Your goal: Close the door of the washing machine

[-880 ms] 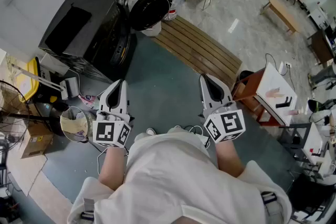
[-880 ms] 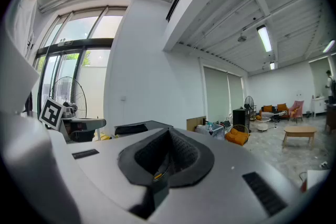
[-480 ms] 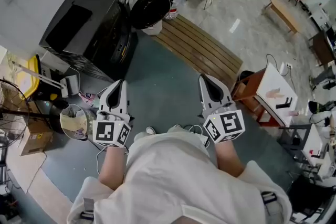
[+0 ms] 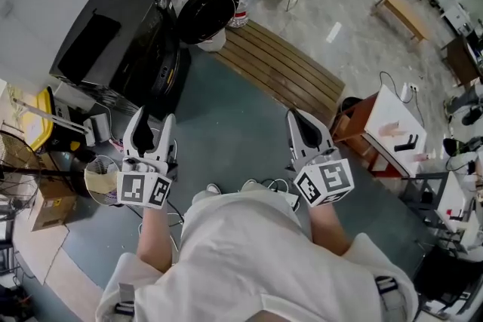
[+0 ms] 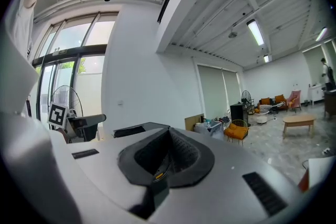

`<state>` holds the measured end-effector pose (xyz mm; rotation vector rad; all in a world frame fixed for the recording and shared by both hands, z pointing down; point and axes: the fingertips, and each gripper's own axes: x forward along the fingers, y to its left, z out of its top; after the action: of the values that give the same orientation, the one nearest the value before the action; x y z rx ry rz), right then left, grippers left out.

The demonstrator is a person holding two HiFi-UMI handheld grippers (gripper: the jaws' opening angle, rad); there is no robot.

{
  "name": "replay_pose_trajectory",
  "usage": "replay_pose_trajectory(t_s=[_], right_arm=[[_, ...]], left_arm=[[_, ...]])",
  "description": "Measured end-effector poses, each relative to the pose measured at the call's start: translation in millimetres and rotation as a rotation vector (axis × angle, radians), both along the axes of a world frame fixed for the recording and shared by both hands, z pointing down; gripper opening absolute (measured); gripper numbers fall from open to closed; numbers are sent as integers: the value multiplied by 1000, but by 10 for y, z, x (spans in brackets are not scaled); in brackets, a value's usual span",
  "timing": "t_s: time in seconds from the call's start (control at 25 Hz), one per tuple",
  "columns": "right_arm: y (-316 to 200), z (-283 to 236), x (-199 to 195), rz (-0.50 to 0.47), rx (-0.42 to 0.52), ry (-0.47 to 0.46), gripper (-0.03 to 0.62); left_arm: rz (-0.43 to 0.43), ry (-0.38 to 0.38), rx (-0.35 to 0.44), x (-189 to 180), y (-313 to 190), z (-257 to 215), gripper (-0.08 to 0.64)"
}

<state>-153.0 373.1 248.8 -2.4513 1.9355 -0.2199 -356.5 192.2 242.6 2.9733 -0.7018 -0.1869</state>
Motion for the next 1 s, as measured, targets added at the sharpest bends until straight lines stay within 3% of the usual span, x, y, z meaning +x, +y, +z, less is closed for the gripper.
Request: replay_pose_trajectory(t_s=[0.08,0.24,0.4,0.64,0.84,1.0], right_arm=[[84,23,106,6,-5,3,-5],[279,70,355,11,-5,-5,-5],[348,180,603,26,-6,-44,-5],[144,372,816,35,-25,-98,-5],[-278,492,1131,48,-62,-105,-5],[-946,479,1421,43,-96,-78,-5]], left_arm=[[7,7,19,110,6,-43,318],[13,-43,56,401,66,-63,412],[31,-113,76,661,142,-31,428],[42,-175,33,889,-52,249,431],[52,-170,6,1298,-584,428,431],[60,-125,-33,1687,-1249,535,431]])
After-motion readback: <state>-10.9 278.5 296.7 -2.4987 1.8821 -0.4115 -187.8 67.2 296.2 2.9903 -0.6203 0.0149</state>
